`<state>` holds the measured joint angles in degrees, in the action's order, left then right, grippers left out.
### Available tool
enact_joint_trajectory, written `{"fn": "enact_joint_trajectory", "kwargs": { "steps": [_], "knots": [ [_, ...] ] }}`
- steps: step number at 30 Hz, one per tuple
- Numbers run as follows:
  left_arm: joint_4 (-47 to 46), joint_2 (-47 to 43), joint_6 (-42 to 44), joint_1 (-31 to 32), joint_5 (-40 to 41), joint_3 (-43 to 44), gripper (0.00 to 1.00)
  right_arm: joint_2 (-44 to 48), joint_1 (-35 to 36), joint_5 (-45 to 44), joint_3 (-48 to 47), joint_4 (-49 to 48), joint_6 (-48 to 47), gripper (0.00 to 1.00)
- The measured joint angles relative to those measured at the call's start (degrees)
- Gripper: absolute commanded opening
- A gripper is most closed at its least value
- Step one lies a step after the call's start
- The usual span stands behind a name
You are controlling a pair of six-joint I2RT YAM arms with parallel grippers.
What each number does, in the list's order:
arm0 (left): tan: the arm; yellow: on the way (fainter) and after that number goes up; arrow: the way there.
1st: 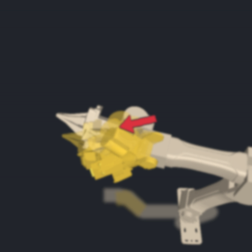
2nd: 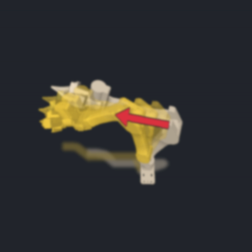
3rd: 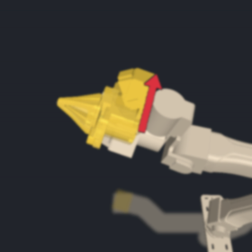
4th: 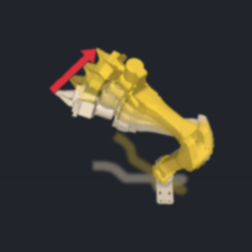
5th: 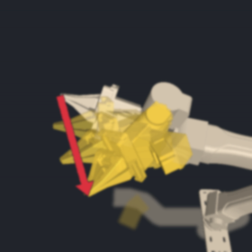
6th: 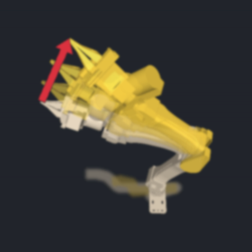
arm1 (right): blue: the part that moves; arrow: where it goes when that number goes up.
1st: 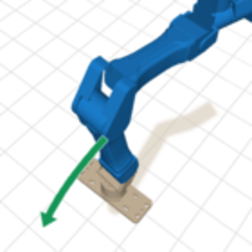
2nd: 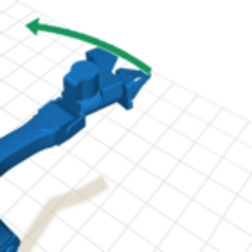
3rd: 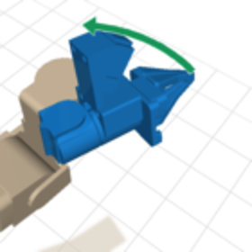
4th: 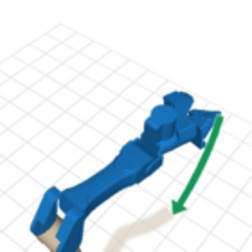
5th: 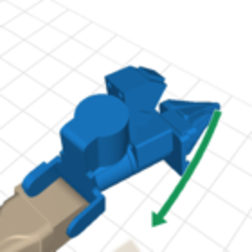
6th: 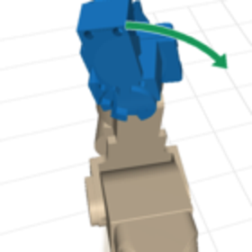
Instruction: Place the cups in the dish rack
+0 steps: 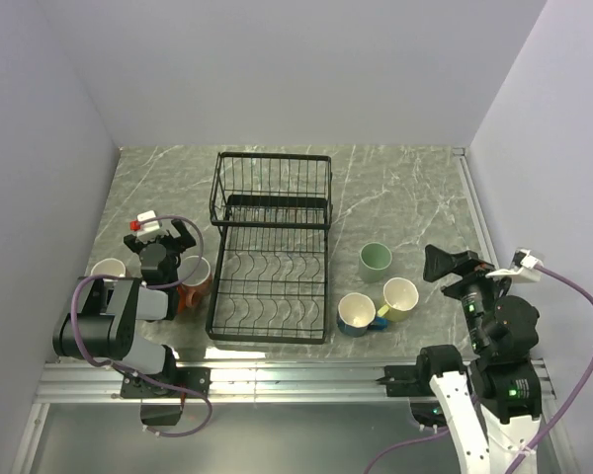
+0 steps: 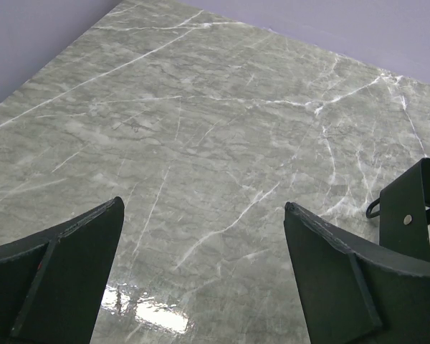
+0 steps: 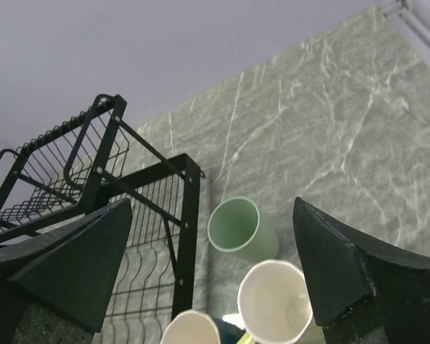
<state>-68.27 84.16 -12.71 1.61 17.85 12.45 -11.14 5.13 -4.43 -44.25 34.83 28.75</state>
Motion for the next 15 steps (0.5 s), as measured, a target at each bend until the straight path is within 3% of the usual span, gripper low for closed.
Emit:
{"fn": "enact_joint_trajectory", "kwargs": {
  "steps": [9,15],
  "knots": [
    [0.0,0.0,0.0,0.0,0.0,0.0,0.99,-8.2,0.0,-1.7,-11.1,7.7,2.5,1.0],
    [0.0,0.0,0.0,0.0,0.0,0.0,0.99,-13.5,0.0,1.9,-15.6,11.7,0.2,1.0]
  ]
}}
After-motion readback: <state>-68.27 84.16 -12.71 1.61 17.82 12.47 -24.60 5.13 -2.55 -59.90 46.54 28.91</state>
